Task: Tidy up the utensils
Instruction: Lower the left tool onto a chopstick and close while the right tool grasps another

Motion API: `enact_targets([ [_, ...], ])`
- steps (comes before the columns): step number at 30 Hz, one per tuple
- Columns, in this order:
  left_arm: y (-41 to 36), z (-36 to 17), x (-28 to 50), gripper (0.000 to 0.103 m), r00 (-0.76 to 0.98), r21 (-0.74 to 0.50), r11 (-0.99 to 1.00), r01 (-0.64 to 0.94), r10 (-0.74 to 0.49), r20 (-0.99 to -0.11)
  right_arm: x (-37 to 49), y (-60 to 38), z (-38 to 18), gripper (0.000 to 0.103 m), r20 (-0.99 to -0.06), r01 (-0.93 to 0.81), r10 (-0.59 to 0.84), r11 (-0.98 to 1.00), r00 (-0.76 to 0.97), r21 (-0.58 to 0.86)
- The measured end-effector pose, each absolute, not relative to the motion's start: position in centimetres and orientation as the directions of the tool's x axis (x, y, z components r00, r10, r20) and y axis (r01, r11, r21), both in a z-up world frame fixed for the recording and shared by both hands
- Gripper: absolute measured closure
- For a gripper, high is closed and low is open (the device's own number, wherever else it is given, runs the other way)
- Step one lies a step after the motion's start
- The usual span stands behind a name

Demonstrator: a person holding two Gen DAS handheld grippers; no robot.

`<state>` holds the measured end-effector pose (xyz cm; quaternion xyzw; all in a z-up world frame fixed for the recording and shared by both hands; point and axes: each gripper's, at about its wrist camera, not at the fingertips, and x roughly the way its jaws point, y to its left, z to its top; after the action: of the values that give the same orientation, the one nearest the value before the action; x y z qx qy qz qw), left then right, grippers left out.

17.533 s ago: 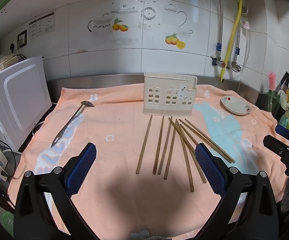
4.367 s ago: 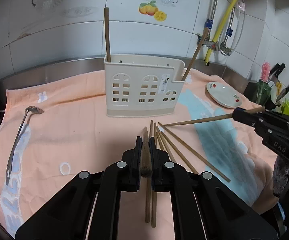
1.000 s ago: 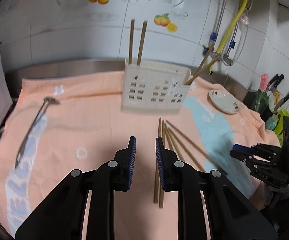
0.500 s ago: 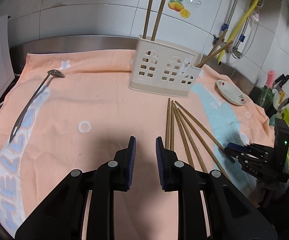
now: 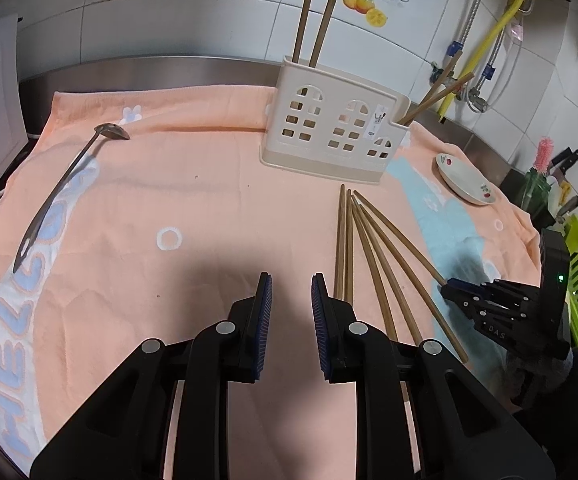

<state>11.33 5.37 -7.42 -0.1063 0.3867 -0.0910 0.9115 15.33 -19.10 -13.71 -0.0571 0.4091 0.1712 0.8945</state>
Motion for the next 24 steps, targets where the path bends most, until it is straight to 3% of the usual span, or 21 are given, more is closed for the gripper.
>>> enact_targets([
  [12, 4.3, -8.2, 11.7, 0.083, 0.661, -0.272, 0.956, 0.110, -0.275, -0.698, 14.8, -18.2, -13.9, 0.096, -0.746, -0.363, 0.201, 0.930, 0.635, -0.058],
  [24, 1.0, -10.4, 12.7, 0.083, 0.593, -0.273, 0.946, 0.177, -0.324, -0.738, 14.4, -18.5, -12.5, 0.097, -0.723, -0.360, 0.226, 0.932, 0.653, -0.033],
])
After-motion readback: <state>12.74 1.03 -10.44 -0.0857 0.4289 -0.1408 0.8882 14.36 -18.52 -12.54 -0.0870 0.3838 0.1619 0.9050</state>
